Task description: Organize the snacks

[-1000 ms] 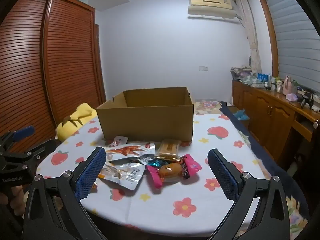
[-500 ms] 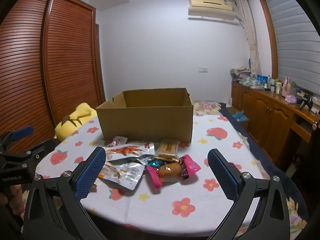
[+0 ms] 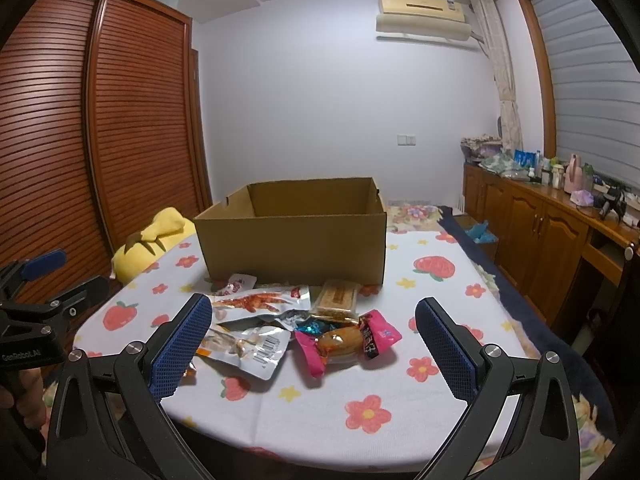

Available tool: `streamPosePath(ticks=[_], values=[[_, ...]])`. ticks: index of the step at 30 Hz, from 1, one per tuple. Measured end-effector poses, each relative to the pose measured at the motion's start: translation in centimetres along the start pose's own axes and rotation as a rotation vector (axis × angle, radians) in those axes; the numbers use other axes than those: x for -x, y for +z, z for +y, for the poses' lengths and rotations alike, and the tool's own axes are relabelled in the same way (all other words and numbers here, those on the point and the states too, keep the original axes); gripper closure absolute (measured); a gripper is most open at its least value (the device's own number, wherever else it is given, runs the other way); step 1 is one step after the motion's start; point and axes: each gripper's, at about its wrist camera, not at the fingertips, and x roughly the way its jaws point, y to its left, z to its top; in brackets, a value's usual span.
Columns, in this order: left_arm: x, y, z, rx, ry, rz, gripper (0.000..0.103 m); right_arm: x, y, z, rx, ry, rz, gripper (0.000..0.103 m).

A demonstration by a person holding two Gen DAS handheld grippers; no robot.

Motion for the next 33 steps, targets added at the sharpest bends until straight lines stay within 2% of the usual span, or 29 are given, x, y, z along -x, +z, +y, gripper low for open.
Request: streamPosePath(ticks=[33], values=[[0.66,0.53,-0.24,-0.004,0.000,-0.005,0.000,0.58,0.37,0.34,0.003,-0.003,-0.014,0.000]])
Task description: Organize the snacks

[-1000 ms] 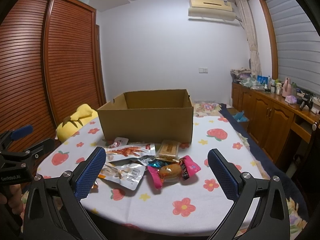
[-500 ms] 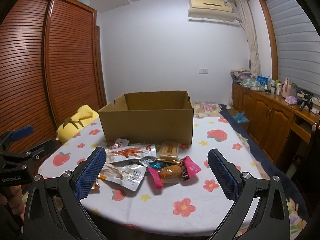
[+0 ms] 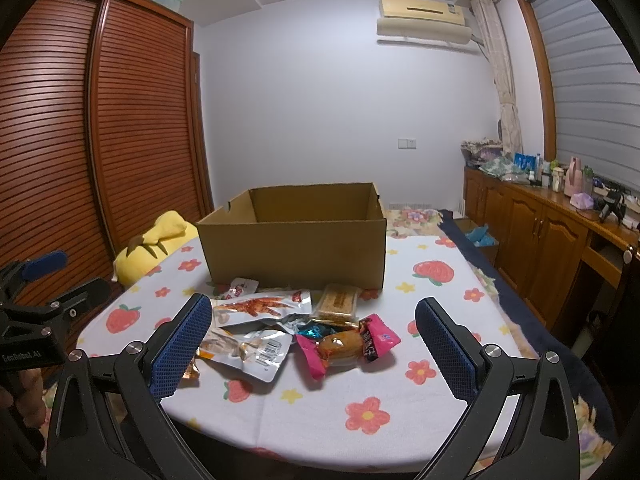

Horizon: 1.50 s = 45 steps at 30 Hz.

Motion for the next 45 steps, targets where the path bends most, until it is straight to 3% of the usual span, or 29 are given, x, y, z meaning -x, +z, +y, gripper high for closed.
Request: streamPosePath(ticks=[24,37,45], values=[[-0.3,-0.4,0.4,0.007,-0.006,0.022,0.000,-0.1,0.1,-0.3,0.000,0.001,0.011,0.000],[-4.5,-3.4,0.8,0.029,-0.052,0.128,0.000,-3.4,-1.6,-1.6,0.032,0.005,0.112,0.002],[-8.4,-6.0,0.9,0.053,-0.107,0.259,0.004,-5.4,-2.3,-3.3,0.016,0.016,0.168,0.008]])
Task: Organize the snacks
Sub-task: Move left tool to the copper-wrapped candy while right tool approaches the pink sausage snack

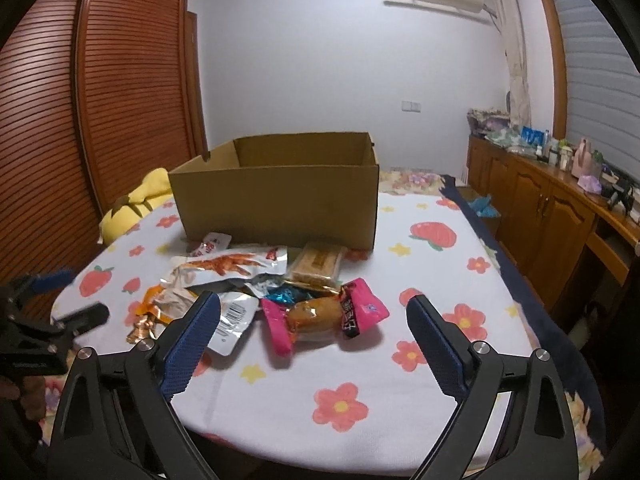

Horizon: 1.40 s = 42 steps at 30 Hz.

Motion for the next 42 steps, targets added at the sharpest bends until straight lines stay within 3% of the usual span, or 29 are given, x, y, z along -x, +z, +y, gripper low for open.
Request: streamPosePath(ticks=[7,10,20,26,29,32,38,42], values=[[-3.5,-1.1,1.3,0.071,-0.049,0.125,0.012,-1.3,-0.7,-0.5,-0.027,0.011,0.042,0.009],[-4.4,-1.3,1.9,0.118,-0.081,0.158,0.023,-1.5,-0.9,-0.5,-0.037,0.016,0.053,0.009],[-4.6,-1.8,2.2,0.119,-0.109,0.160,0.062,-3.9,-1.7,-0.7,-0.038,0.016,0.122,0.014],[-4.4,-1.5,2.5,0.113,-0.125,0.156,0.066,-5.6,-2.0,-1.2,-0.050,0.036,0.166,0.017],[-4.8,-1.4,2.4,0.122,-0.117,0.171,0.056,-6.6,-2.0,-1.5,-0.064,0.050,0.190,0.017],[-5.3,-1.3,1.9,0.109,-0.112,0.176,0.055,-7.5,-2.1,-1.8,-0.078,0.063,0.211,0.017],[-5.6,-1.2,1.8,0.100,-0.113,0.170,0.070,-8.8,-2.3,-2.0,-0.104,0.091,0.246,0.017],[-5.2,-1.4,2.7,0.119,-0.116,0.169,0.071,-9.4,-1.9,-2.4,-0.143,0.118,0.248,0.017]])
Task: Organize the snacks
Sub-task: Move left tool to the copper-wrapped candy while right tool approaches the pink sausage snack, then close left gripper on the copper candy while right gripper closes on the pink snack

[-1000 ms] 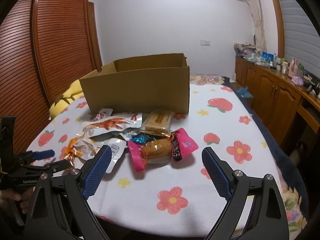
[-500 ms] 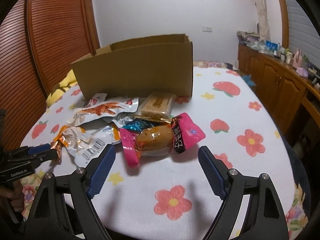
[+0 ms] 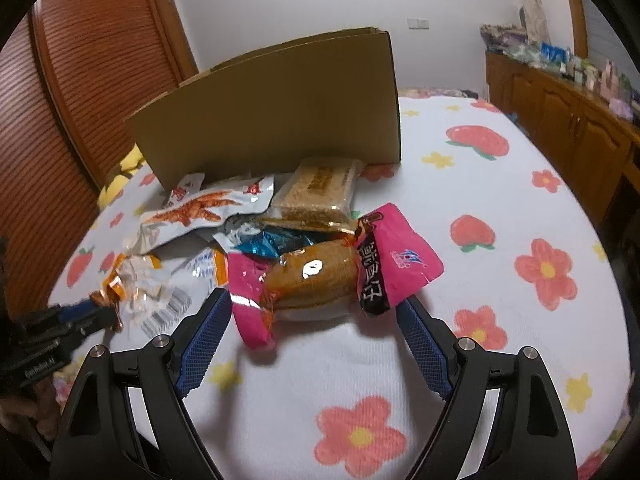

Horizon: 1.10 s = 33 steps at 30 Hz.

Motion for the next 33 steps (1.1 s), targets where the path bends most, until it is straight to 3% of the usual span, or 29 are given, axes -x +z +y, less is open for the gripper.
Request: streamPosePath(ticks=[7,16,33], values=[[0.7,-0.3,1.4,0.007,0.019,-0.009,0.071,-0.4,1.4,-0.9,-0.049,-0.016,-0.023,0.015],[1.5,-0.6,1.6,-0.005,0.022,-0.026,0.071,-1.7,1.9,-0.9,0.034,-0.130,0.024,0.015],[2.1,-0.6,1.6,-0.008,0.016,-0.035,0.071,-1.8,2.3,-1.5,0.079,-0.102,0.072,0.019]])
